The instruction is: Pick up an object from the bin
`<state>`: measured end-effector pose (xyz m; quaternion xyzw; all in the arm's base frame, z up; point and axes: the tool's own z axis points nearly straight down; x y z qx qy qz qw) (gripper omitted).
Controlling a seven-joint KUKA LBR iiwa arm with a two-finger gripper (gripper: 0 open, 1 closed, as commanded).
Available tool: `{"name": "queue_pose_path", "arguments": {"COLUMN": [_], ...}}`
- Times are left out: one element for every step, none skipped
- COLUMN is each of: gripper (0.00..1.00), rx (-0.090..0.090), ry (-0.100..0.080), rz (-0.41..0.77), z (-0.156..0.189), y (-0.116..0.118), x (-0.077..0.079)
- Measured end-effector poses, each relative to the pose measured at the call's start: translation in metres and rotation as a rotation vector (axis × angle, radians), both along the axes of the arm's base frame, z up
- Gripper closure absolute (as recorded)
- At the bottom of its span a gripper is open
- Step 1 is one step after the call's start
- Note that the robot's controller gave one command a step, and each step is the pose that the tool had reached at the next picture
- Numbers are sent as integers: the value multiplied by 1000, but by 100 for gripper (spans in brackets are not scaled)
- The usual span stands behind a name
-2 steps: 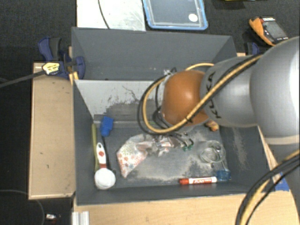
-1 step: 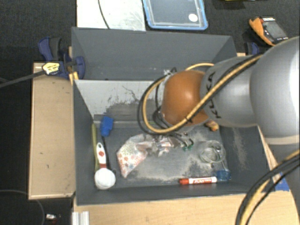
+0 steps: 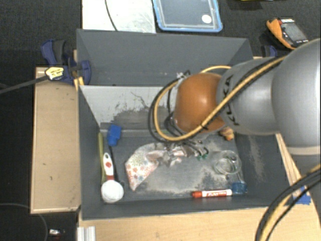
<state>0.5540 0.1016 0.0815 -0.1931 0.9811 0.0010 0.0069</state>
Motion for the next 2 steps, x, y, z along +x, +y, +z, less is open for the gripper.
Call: {"name": "queue_pose_path", "arguments": {"gripper": [100,100], "rx": [0,1], "ry": [-1,-3], "rz": [-2,-3], "z": [24,51], "y": [0,0], "x": [0,1]}}
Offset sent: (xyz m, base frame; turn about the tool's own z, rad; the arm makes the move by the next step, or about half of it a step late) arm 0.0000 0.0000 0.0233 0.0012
